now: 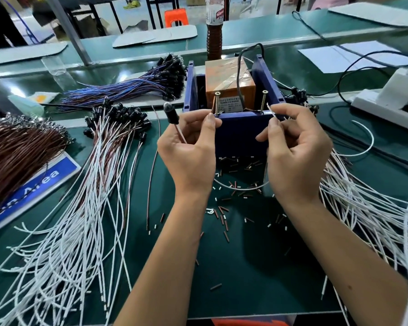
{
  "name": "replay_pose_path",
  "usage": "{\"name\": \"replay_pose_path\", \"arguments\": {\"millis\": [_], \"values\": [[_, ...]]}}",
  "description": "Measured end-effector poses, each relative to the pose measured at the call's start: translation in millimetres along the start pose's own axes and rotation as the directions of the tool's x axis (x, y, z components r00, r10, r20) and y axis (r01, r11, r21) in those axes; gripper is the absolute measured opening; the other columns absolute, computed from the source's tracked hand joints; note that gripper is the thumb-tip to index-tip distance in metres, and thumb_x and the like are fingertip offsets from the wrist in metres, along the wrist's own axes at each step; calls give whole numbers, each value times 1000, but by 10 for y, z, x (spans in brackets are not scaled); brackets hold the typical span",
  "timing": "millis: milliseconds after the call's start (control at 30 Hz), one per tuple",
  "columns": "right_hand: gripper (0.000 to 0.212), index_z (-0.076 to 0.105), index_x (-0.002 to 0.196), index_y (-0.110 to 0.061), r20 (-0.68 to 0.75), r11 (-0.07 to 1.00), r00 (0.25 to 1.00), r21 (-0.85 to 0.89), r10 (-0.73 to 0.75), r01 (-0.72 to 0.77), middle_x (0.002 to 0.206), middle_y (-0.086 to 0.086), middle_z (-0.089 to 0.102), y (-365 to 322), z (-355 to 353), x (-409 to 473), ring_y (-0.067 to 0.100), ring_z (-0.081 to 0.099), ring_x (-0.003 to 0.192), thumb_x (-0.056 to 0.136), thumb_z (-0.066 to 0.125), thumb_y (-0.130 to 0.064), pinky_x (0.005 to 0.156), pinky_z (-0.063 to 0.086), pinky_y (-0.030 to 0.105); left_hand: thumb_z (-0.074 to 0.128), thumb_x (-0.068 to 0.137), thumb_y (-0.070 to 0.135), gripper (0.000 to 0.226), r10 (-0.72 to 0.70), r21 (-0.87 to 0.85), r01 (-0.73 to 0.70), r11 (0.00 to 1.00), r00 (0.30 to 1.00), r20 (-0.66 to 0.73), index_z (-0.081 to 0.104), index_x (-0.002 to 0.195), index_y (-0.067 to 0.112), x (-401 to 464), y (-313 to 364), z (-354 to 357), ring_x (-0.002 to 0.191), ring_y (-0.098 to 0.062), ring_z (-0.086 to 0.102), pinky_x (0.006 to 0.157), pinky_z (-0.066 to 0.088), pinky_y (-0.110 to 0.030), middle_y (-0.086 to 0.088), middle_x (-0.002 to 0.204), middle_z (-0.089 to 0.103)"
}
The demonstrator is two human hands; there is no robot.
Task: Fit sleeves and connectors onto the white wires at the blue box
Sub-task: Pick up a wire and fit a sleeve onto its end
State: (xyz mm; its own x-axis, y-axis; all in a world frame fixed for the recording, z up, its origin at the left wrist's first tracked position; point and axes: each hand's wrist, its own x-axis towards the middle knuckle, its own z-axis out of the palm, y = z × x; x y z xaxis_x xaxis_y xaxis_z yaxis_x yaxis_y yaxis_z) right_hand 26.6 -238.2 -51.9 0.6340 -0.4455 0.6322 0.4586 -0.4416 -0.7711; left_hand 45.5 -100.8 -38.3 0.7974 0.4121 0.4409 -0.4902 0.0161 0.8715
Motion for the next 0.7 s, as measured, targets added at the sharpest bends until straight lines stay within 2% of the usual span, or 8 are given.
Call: {"name": "replay_pose_path", "arguments": {"millis": [167, 367, 700], "values": [[17, 73, 113, -10, -10, 1000, 1000, -12, -12, 11, 80, -6, 75, -16, 6, 2, 4, 71, 71, 104, 59, -14, 67, 50, 17, 71, 91, -2, 11, 13, 29, -14, 999, 1000, 23, 73, 86, 7, -13, 11, -3, 76, -21, 75, 76, 59, -28, -7, 77, 76], [17, 73, 113, -9, -1, 999, 999, -30, -33, 33, 81, -4, 74, -23, -1, 5, 5, 73, 77, 103, 60, -10, 72, 56, 25, 71, 92, -1, 12, 6, 34, -7, 999, 1000, 25, 73, 87, 10, -11, 10, -5, 76, -21, 75, 77, 60, -29, -6, 78, 77], [18, 73, 115, -10, 11, 998, 999, -45, -32, 32, 81, -4, 74, -28, -10, 9, 8, 72, 76, 104, 59, -11, 70, 55, 25, 71, 92, -2, 14, 20, 40, -21, 999, 999, 38, 73, 86, 11, -21, 26, -2, 76, -20, 75, 76, 59, -27, -7, 79, 77]]}}
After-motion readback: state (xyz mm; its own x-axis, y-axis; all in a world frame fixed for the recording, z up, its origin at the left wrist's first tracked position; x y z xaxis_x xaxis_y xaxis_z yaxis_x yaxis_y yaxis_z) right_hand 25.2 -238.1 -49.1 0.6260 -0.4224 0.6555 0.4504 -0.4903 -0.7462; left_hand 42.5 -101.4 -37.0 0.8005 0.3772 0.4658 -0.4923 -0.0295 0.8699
